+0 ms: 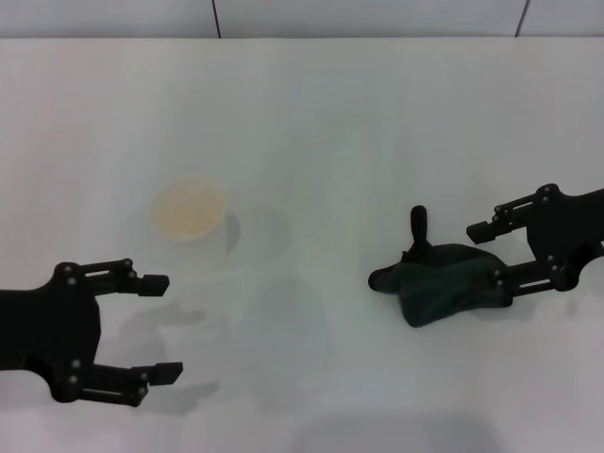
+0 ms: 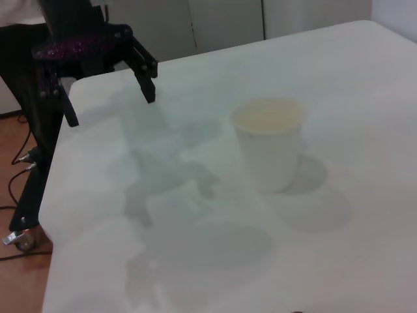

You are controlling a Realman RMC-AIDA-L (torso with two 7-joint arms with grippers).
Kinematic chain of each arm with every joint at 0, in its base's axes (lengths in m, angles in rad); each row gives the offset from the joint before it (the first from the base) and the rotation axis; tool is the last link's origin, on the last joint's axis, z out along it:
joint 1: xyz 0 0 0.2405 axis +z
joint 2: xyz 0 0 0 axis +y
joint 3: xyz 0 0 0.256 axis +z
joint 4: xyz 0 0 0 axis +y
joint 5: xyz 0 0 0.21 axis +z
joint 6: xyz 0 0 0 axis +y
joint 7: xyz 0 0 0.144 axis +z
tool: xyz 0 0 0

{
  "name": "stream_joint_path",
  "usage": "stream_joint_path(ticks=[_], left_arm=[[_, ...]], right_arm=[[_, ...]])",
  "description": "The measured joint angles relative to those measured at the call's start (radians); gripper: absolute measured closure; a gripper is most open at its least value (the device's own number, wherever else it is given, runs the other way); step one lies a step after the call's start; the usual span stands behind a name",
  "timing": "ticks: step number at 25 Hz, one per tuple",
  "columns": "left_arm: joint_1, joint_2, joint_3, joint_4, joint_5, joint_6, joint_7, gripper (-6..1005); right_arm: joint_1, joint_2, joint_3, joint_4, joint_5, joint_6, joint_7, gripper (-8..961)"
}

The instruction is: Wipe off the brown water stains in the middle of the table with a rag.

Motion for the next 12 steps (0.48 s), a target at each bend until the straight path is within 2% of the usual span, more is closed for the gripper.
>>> stream_joint_path(ticks=[12], left_arm=[[0.001, -0.002, -0.014, -0.007, 0.022, 0.006, 0.026, 106]], right_arm=[[0.002, 0.002, 0.002, 0.004, -0.002, 0.013, 0.003, 383]])
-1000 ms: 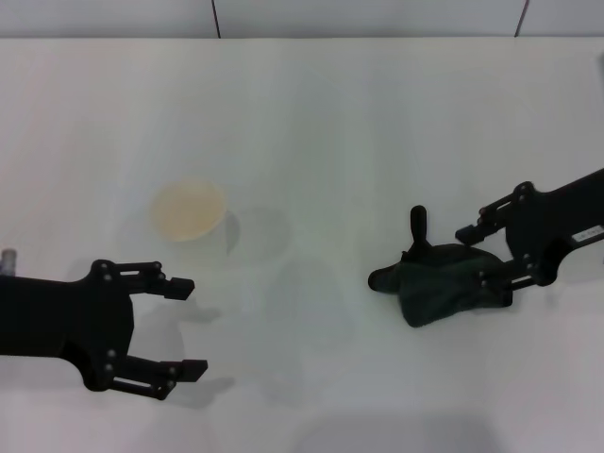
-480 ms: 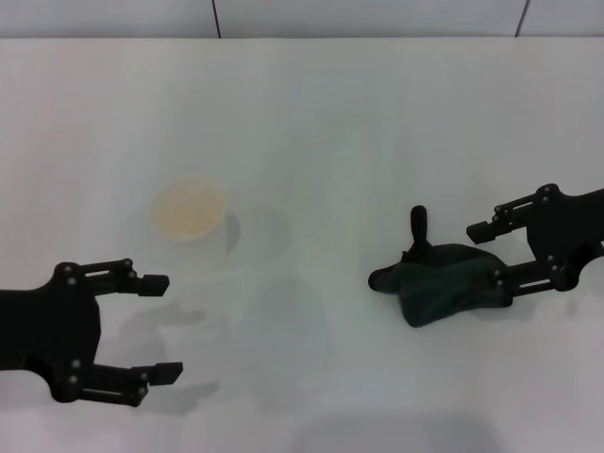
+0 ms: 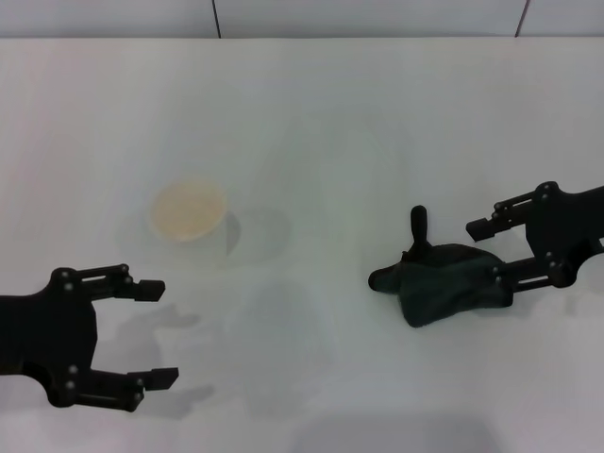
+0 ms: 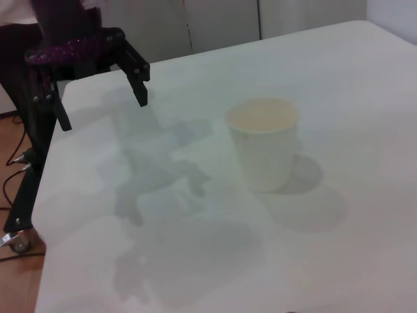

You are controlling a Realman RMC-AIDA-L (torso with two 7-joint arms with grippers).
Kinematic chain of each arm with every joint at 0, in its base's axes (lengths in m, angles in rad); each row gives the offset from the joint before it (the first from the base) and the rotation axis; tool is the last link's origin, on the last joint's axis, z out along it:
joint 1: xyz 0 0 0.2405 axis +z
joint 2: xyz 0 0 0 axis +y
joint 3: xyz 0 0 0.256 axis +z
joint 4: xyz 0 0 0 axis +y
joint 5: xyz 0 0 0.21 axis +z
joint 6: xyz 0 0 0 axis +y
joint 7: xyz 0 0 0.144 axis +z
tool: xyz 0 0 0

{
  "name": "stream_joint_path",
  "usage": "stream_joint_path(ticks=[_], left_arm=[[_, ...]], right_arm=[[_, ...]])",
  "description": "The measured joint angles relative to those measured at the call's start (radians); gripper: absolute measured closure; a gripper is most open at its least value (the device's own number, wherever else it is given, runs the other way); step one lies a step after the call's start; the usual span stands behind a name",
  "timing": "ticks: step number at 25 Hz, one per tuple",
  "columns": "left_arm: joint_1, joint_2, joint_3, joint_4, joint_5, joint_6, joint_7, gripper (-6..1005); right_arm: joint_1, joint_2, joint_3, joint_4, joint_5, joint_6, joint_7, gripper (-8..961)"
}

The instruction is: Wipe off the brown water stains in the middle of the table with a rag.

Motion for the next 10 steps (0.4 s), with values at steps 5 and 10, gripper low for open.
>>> stream_joint_path(ticks=[5, 10], left_arm=[[-0.008, -0.001, 0.0, -0.001, 0.002, -0.001, 0.0, 106], [-0.017, -0.001, -0.001, -0.004, 0.008, -0.005, -0.003, 106]], right_arm=[[-0.001, 0.001, 0.0, -0.001, 0.004, 0.001, 0.002, 383], [0.007, 0.002, -0.008, 0.0, 0.006, 0.001, 0.003, 383]])
